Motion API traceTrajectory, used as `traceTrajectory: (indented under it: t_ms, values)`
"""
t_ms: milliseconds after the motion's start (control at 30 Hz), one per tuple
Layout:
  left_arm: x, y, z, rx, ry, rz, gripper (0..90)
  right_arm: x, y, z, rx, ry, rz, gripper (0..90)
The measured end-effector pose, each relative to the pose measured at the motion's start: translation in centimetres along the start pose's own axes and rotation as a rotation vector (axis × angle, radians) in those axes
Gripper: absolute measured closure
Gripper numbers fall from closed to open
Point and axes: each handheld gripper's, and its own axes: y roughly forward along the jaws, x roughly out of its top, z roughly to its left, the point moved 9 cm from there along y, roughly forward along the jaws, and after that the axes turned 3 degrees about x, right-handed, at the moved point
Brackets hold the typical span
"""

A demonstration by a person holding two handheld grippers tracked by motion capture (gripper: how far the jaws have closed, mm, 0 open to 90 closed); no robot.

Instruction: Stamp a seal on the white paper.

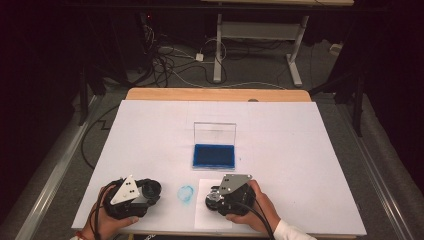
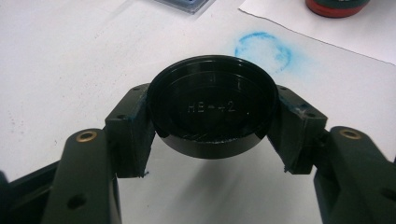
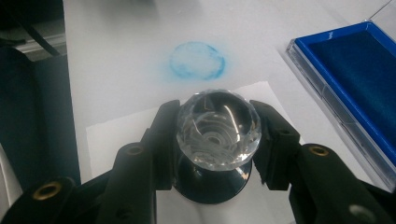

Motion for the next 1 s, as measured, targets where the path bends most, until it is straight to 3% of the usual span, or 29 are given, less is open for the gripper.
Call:
traceTrajectory:
  t_ms: [300,1000]
  values:
    - [0.05,-0.03,-0.01,0.001,-0.001,-0.002,36.2,0.03,-0.06,0.07,-0.011,-0.009,0.006,56.8]
    - [0.14,-0.04,-0.16,-0.006,0.001,-0.007,36.2,-0.03,-0.04,-0.08,0.014,-0.012,-0.013,56.7]
